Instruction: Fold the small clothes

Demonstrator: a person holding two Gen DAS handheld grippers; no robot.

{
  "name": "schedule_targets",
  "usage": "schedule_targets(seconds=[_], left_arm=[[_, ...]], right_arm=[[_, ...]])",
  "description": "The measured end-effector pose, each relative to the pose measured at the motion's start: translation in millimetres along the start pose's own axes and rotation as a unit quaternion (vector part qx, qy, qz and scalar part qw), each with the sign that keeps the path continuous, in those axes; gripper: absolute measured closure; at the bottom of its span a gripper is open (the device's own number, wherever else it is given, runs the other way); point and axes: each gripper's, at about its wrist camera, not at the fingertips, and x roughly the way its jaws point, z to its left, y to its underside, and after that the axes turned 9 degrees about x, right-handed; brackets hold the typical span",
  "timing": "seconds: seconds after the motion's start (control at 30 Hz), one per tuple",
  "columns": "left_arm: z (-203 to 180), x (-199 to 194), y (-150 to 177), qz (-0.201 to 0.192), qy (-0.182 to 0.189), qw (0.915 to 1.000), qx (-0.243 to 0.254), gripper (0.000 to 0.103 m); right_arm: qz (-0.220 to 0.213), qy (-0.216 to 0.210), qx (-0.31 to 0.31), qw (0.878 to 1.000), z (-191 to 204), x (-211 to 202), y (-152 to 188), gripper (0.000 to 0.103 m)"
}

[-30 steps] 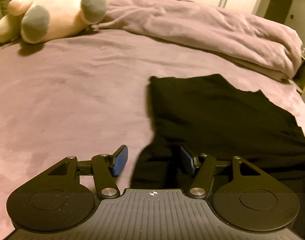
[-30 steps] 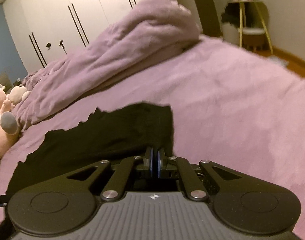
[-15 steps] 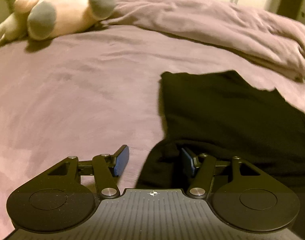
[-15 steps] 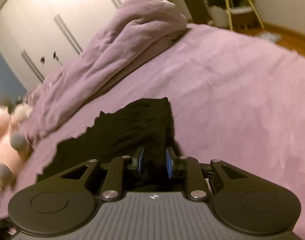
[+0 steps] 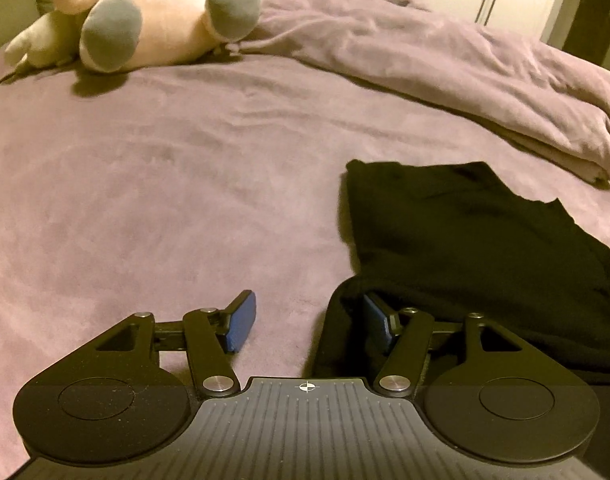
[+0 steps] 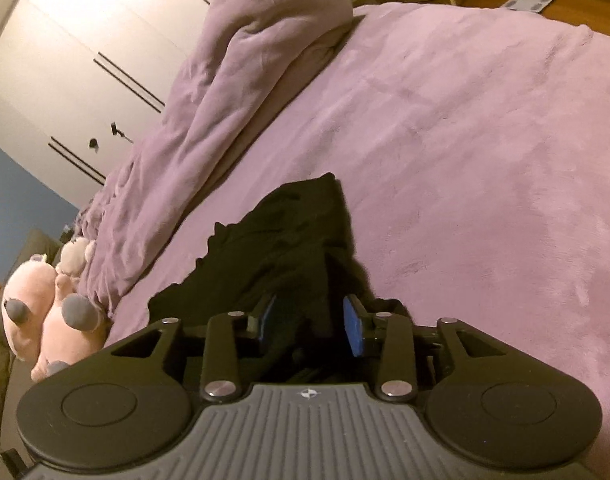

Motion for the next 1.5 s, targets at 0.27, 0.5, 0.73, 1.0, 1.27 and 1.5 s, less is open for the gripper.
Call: schedule_targets(seconds=[0.27, 0.5, 0.73, 1.0, 1.27, 1.5], left_arm=[[3.3, 5.1, 4.5, 0.005, -0.006, 0.9998, -0.016, 0.036], [13.7, -3.1, 5.0, 0.014, -0.025, 0.9982, -0.053, 0.040], [18.3, -30.5, -1.8, -0.013, 0.012, 0.9982, -0.058, 0.039], [-23.6, -24.1, -12.3, -0.025, 0.067, 0.9973, -0.019, 0.038], [-48.7, -3.6, -10.9, 0.000, 0.056, 0.9977, 0.037, 0.036], [-61.1, 8.4, -12.0, 0.002, 0.052, 0.9975, 0.048, 0.033]], right_arm=[[0.015, -0.026, 0.094, 0.995, -22.2, -22.4, 9.4, 0.059], [0.049, -0.056, 0.199, 0.977, -31.9, 8.5, 11.9, 0.060], [0.039, -0.039, 0.251, 0.966, -45.2, 26.0, 9.7, 0.084], [-0.008, -0.096, 0.193, 0.976, -12.3, 22.6, -11.2, 0.098], [-0.015, -0.039, 0.070, 0.997, -19.0, 13.0, -20.4, 0.090], [-0.057, 0.026, -0.007, 0.998, -6.3, 1.1, -13.0, 0.081]])
